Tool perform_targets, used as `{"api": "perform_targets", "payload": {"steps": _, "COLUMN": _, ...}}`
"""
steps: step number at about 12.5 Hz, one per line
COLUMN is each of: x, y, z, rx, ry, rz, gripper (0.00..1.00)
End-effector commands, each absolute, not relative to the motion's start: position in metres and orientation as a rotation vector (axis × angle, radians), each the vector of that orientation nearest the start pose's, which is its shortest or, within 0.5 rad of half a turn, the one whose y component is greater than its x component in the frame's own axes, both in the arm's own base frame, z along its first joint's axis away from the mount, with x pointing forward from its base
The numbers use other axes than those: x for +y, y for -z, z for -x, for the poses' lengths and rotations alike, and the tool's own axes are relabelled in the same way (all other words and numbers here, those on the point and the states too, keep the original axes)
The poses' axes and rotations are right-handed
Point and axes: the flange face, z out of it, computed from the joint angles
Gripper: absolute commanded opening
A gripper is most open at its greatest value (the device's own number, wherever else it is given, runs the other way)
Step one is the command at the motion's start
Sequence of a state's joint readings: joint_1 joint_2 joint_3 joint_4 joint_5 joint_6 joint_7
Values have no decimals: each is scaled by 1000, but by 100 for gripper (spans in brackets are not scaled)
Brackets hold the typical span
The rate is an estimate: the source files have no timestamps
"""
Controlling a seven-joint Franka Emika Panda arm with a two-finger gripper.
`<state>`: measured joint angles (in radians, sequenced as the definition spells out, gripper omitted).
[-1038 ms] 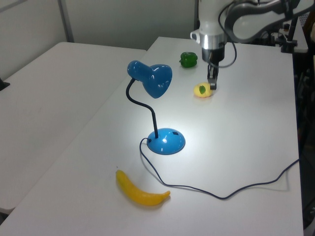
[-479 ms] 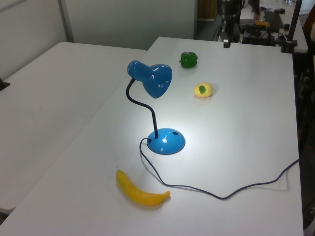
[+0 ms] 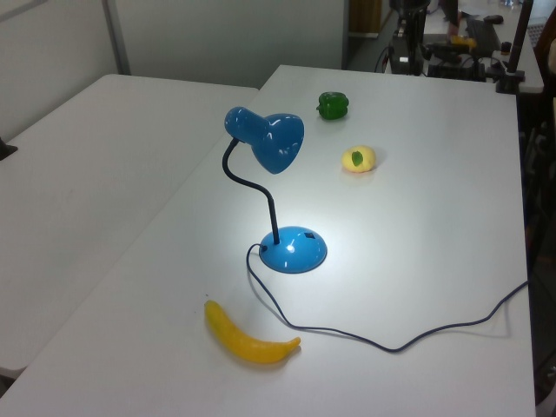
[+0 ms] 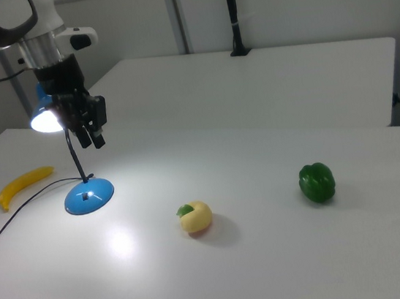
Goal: Turn on desk lamp
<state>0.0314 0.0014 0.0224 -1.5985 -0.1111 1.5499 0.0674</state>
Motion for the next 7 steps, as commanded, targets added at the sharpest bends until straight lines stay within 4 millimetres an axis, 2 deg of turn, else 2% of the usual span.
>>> {"api": "perform_targets", "payload": {"steps": 1, "x": 12, "y": -616, "z": -545, "rx": 9, "ry": -97, "rz": 3252, "gripper": 100}}
{"api": "perform_targets", "payload": {"steps": 4, "x": -1, "y": -626, "z": -540, "rx": 52, "ry": -72, "rz": 3245, "gripper": 100}}
{"api": "perform_targets", "payload": {"steps": 7, "x": 0, "y": -625, "z": -540, "rx": 69, "ry": -71, "rz": 3233, "gripper": 100}}
